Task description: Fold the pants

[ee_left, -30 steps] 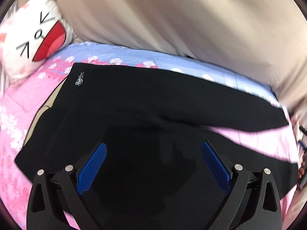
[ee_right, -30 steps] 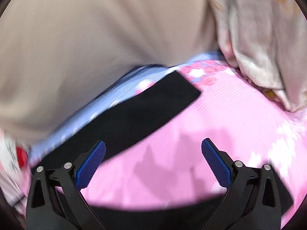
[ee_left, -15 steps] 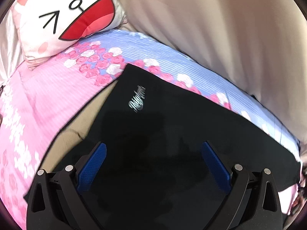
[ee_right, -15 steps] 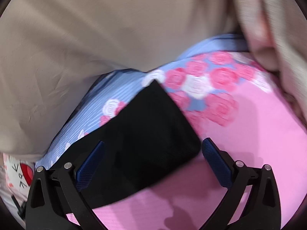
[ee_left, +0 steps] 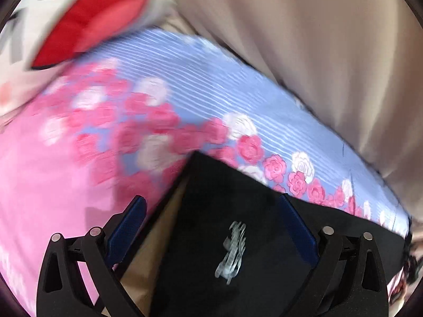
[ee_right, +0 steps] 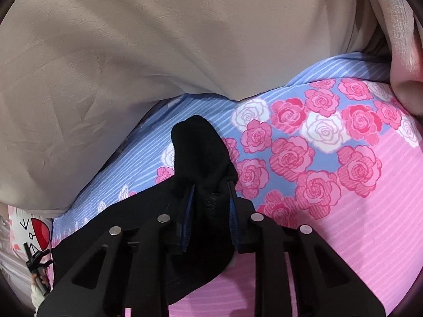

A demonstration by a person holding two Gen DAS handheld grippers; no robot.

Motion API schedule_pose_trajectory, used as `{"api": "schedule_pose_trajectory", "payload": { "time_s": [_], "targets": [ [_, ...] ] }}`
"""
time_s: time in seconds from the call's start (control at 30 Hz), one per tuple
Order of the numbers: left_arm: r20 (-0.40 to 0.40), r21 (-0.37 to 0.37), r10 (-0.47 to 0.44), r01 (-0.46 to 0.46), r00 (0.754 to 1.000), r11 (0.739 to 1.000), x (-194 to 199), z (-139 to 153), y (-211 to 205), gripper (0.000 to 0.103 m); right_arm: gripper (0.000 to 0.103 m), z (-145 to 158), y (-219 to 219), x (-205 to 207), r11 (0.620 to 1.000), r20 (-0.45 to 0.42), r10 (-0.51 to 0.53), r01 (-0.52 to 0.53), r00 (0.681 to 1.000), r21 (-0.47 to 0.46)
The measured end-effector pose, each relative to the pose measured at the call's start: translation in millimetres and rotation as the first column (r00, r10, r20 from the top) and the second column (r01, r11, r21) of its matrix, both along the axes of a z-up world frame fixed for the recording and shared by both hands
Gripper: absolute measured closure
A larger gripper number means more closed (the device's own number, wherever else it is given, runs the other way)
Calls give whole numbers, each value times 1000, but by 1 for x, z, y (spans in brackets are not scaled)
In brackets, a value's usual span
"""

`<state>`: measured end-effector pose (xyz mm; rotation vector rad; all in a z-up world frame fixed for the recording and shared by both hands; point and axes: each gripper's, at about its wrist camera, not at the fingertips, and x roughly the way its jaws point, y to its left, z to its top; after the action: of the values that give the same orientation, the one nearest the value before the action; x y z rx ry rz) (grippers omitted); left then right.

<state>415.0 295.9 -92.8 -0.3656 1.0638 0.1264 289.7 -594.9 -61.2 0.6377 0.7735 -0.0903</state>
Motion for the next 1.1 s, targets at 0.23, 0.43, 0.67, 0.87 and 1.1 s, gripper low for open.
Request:
{"api": "schedule_pose_trajectory", "payload": {
  "time_s": [0.23,0.43,0.67,0.87,1.1],
  "targets": [
    [-14,33,-44,44,999,998,17,9,-16,76,24,6,-8,7,1000,-4,0,0,1000,25],
    [-4,14,-50,50,999,999,13,9,-16,77,55,3,-4,37,998,3,56,-56,998,20],
    [83,30,-73,71,994,997,-13,38,-28,86,84,33,9,24,995,69,76,-71,995,-71],
    [305,-63,-141,167,942,984,-104,108,-18,86,84,109,43,-62,973,272,180,-131,945,-189],
    [425,-82,-195,252,884,964,-260,133,-11,86,85,134,61,-205,951,403,226,-112,887,-287]
  ]
}}
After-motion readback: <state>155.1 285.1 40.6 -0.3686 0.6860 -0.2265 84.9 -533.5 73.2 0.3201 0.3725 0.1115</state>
